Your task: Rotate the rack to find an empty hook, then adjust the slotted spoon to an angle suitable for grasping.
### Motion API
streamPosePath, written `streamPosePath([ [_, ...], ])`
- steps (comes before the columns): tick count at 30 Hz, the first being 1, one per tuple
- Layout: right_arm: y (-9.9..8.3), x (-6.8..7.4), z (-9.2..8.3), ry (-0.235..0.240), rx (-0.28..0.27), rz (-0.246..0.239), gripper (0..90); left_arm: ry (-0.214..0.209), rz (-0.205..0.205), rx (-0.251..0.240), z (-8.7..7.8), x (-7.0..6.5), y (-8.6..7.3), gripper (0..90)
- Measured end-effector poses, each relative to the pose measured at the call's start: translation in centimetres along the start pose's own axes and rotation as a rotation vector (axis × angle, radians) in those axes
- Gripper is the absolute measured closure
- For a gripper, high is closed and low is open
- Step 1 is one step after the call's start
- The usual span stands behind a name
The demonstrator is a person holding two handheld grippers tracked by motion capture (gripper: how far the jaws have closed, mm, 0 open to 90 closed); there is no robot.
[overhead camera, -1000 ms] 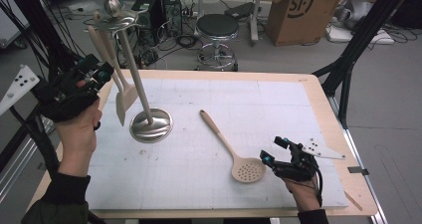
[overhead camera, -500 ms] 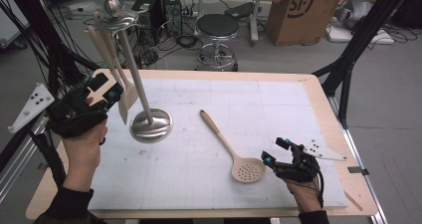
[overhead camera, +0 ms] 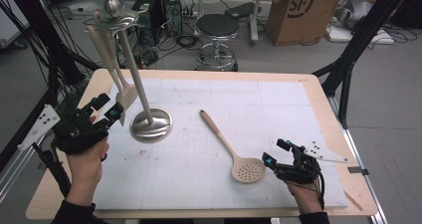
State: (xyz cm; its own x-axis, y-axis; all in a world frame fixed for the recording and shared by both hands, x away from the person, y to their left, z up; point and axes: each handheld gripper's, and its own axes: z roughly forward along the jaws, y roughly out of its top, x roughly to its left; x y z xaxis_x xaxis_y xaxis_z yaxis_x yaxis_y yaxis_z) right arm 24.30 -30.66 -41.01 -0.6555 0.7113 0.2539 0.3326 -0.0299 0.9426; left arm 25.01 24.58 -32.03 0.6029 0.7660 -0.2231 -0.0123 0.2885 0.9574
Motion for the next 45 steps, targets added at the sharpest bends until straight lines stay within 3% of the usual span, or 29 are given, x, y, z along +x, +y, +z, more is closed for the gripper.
streamPosePath([
  [5, 0.0, 0.1, 0.1, 0.003, 0.004, -0.004, 15.3, -0.005, -0.018, -0.004, -0.6, -0.1, -1.2, 36.1],
  [13, -0.1, 0.1, 0.1, 0.001, 0.004, -0.004, 15.3, 0.004, -0.052, 0.039, -1.0, 0.2, -3.5, 35.5],
  [21, -0.1, 0.1, 0.2, 0.005, 0.009, -0.004, 15.3, -0.036, -0.064, 0.082, -1.2, 0.1, -5.1, 33.8],
  [36, 0.2, 0.1, 0.2, 0.018, -0.005, 0.009, 15.3, 0.011, -0.080, 0.121, -2.4, 0.4, -7.7, 29.5],
  [42, 0.5, 0.4, 0.8, 0.035, -0.001, 0.012, 15.5, 0.020, -0.065, 0.157, -2.6, 0.5, -8.5, 29.5],
  [45, 0.8, 0.7, 1.1, 0.046, -0.004, 0.006, 15.5, 0.029, -0.053, 0.201, -2.6, 0.7, -9.0, 29.0],
])
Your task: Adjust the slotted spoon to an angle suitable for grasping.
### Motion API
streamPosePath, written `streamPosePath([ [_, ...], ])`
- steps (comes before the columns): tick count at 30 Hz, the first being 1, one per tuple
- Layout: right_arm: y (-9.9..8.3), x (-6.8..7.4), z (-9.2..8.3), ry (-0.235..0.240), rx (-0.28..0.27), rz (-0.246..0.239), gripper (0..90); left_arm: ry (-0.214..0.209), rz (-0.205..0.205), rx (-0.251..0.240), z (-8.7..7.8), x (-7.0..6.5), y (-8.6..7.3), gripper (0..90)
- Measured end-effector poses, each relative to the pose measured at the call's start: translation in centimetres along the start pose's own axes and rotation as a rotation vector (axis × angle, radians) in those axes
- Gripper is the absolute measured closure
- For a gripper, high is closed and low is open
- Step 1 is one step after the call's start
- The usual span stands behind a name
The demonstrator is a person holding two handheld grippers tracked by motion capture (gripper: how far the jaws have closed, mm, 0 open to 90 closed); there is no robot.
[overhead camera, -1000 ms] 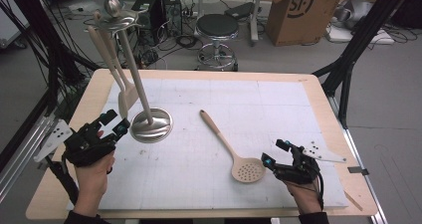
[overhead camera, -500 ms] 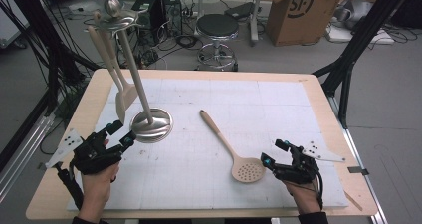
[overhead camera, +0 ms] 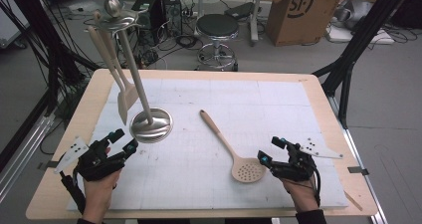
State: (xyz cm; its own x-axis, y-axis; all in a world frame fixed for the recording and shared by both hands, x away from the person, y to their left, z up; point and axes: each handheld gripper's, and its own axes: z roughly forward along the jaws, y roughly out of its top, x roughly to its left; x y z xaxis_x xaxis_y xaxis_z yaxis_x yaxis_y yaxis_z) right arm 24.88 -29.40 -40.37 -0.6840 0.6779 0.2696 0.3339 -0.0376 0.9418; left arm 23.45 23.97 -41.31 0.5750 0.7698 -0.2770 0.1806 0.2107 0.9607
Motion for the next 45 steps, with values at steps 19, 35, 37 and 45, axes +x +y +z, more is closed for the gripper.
streamPosePath([
  [19, 2.0, 0.3, 4.2, 0.056, 0.101, 0.002, 20.7, 0.006, -0.011, 0.044, -0.8, -0.1, -1.7, 29.0],
  [35, 3.4, -0.1, 7.3, 0.066, 0.237, 0.084, 39.6, 0.010, 0.002, 0.043, -0.6, -0.1, -2.0, 28.2],
  [37, 3.4, 0.0, 7.6, 0.071, 0.247, 0.080, 39.9, 0.010, 0.002, 0.043, -0.6, -0.1, -2.0, 28.2],
  [45, 3.9, 0.0, 8.6, 0.069, 0.267, 0.075, 40.8, 0.012, 0.007, 0.048, -0.7, -0.1, -2.1, 28.2],
])
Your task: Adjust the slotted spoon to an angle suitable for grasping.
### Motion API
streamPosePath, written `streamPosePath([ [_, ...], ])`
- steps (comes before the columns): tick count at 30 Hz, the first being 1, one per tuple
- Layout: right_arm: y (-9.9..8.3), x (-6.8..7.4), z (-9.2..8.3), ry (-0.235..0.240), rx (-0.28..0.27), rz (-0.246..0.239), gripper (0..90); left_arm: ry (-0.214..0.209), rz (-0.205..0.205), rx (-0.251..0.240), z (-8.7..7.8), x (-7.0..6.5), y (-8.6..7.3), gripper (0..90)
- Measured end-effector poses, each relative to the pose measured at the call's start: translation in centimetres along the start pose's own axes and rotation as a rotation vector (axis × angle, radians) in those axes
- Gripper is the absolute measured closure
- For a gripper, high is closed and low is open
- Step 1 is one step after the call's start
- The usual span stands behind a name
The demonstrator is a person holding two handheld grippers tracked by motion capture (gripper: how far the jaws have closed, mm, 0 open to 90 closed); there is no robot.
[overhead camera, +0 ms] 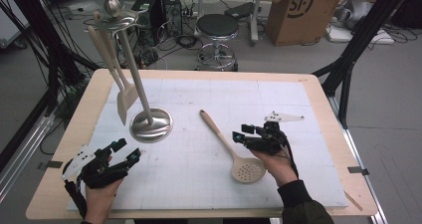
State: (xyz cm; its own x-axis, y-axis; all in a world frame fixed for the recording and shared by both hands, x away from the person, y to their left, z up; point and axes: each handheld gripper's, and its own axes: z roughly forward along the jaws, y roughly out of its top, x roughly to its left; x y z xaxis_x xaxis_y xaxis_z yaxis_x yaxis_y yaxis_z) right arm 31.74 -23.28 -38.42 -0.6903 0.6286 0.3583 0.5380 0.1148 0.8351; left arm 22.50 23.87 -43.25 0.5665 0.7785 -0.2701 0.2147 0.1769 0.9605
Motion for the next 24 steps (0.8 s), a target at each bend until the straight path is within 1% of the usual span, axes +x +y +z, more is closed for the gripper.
streamPosePath([
  [3, 0.1, 0.0, 0.2, -0.005, 0.006, 0.001, 41.5, 0.001, -0.001, 0.001, 0.0, 0.0, -0.1, 28.2],
  [7, 0.5, -0.1, 0.7, -0.020, 0.041, 0.012, 42.0, 0.002, 0.001, 0.002, 0.1, -0.1, -0.1, 28.2],
  [9, 0.7, -0.2, 1.1, -0.041, 0.069, 0.019, 42.3, 0.001, -0.001, 0.002, 0.1, -0.1, -0.1, 28.2],
  [13, 0.9, -0.2, 1.8, -0.045, 0.093, 0.021, 43.2, 0.004, 0.001, 0.000, 0.2, -0.1, -0.1, 28.3],
  [16, 1.0, -0.3, 2.2, -0.053, 0.106, 0.028, 46.3, 0.005, -0.003, 0.001, 0.2, -0.1, -0.1, 28.2],
  [18, 1.1, -0.5, 2.5, -0.058, 0.120, 0.040, 48.3, 0.005, -0.001, 0.001, 0.1, -0.1, -0.1, 28.3],
  [20, 1.2, -0.7, 2.8, -0.056, 0.130, 0.043, 50.9, 0.001, -0.001, 0.001, 0.1, -0.1, -0.1, 28.3],
  [21, 1.3, -0.7, 2.9, -0.055, 0.136, 0.045, 53.0, 0.001, -0.002, 0.002, 0.1, -0.1, -0.1, 28.3],
  [24, 1.5, -1.1, 3.4, -0.042, 0.162, 0.035, 63.6, -0.002, -0.005, 0.002, 0.2, -0.1, -0.1, 28.6],
])
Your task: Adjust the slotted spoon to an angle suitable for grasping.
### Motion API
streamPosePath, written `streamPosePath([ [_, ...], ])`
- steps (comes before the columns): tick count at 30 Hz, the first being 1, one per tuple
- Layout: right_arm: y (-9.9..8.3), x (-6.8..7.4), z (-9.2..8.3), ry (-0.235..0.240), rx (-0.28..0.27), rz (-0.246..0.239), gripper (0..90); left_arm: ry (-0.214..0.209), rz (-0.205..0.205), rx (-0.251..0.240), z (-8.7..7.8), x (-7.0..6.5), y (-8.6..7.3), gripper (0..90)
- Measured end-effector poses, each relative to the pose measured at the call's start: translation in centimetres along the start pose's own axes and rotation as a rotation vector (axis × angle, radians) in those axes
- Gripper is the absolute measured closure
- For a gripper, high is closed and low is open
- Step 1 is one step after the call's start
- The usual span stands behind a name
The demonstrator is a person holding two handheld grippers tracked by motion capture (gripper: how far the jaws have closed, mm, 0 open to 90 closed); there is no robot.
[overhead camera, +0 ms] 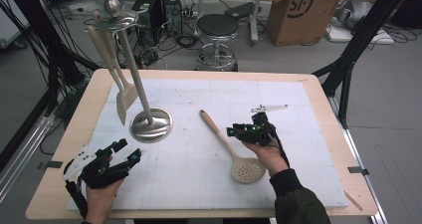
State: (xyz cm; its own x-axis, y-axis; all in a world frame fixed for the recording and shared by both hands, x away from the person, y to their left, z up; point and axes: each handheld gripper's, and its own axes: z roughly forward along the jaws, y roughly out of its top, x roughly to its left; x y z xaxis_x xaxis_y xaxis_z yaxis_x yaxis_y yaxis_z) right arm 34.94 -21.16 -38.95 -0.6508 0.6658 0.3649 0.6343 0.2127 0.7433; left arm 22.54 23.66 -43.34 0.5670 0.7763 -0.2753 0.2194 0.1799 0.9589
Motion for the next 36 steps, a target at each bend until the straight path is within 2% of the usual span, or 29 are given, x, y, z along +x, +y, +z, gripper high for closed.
streamPosePath([
  [3, 0.2, -0.7, 0.4, -0.006, 0.025, 0.018, 67.3, -0.004, -0.005, -0.005, 0.0, 0.0, 0.1, 28.7],
  [6, 0.4, -1.3, 0.6, 0.011, 0.031, 0.042, 71.8, -0.011, 0.003, -0.008, 0.0, -0.1, 0.1, 28.9],
  [12, 0.3, -1.8, 1.3, 0.019, 0.055, 0.055, 79.3, -0.010, 0.004, -0.004, 0.0, -0.2, 0.1, 28.9],
  [15, 0.3, -2.2, 1.8, 0.023, 0.082, 0.076, 82.6, -0.013, -0.003, -0.004, 0.0, -0.2, 0.1, 29.0],
  [20, 0.5, -3.2, 3.3, -0.013, 0.158, 0.078, 85.9, -0.017, -0.005, -0.001, 0.1, -0.3, 0.0, 29.1],
  [22, 0.5, -3.3, 3.8, -0.012, 0.166, 0.084, 89.2, -0.016, -0.004, -0.003, 0.1, -0.3, 0.0, 29.1],
  [26, 0.3, -3.7, 4.6, -0.022, 0.198, 0.094, 89.3, -0.016, 0.001, 0.001, 0.1, -0.2, 0.0, 29.1],
  [31, 0.1, -4.3, 5.1, -0.024, 0.213, 0.106, 89.3, -0.018, -0.001, 0.003, 0.2, -0.3, 0.0, 29.1],
  [34, 0.0, -4.4, 5.3, -0.018, 0.246, 0.115, 89.3, -0.018, -0.002, 0.006, 0.2, -0.3, 0.0, 29.1],
  [36, -0.1, -4.4, 5.4, -0.028, 0.273, 0.103, 89.3, -0.017, 0.000, 0.005, 0.2, -0.3, 0.0, 29.1],
])
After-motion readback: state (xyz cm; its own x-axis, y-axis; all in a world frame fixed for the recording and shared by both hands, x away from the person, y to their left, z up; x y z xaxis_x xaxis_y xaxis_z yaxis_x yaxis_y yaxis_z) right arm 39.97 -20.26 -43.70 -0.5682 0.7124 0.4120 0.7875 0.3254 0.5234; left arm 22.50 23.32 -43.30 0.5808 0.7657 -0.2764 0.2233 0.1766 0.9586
